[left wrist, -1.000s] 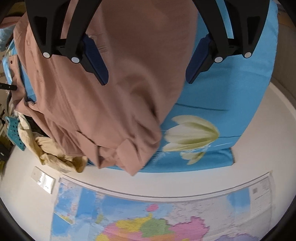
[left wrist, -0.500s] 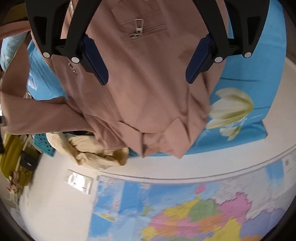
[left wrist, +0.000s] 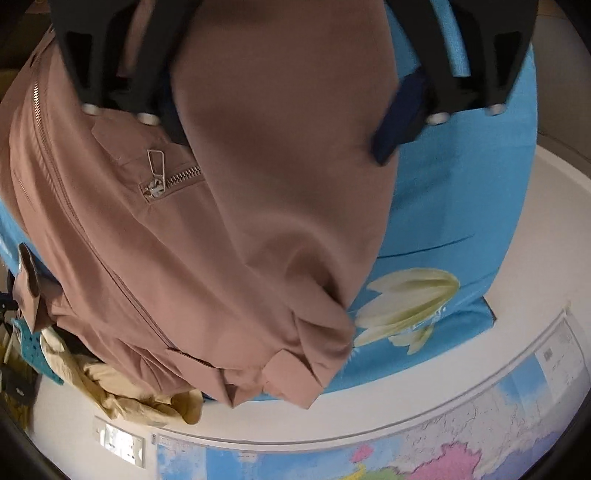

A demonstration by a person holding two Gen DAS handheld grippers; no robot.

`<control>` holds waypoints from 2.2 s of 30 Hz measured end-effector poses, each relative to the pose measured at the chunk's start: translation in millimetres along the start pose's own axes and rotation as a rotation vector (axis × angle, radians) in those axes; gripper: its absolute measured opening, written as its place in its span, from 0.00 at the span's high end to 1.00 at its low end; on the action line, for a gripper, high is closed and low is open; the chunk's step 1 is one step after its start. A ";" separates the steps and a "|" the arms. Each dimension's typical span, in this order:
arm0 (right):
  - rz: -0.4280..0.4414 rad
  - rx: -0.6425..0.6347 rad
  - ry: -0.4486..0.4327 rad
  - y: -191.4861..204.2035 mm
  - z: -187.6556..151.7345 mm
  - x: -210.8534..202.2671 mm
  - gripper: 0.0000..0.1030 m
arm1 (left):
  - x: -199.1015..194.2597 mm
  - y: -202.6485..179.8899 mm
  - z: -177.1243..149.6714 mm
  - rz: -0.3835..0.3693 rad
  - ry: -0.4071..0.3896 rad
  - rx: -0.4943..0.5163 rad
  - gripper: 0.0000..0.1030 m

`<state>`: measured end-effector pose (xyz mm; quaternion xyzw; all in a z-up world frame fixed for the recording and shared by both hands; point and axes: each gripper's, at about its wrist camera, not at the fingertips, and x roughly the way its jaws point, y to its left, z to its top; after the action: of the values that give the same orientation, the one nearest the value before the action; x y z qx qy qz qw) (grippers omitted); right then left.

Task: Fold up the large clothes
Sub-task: 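Lay the pink jacket flat on the blue sheet and open both grippers, then grasp the jacket sleeve cuff with the right gripper and lift it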

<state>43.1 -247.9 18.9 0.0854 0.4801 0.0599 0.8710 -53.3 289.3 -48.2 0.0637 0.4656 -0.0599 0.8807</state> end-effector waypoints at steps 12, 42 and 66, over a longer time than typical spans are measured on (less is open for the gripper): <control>0.066 -0.342 -0.077 105.1 32.9 53.5 0.16 | -53.3 146.7 40.0 -0.060 -0.159 -0.530 0.94; 0.490 -0.230 -0.218 46.5 7.3 -48.5 0.90 | -14.4 -206.0 109.7 -0.620 -0.140 0.306 0.12; 0.695 -0.445 -0.030 234.7 59.7 28.4 0.23 | -25.5 -3.8 80.6 -0.308 -0.109 -0.194 0.88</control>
<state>103.5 -18.4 75.1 0.0529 0.3854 0.4515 0.8030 -2.7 273.2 17.7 -0.0971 0.4252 -0.1522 0.8869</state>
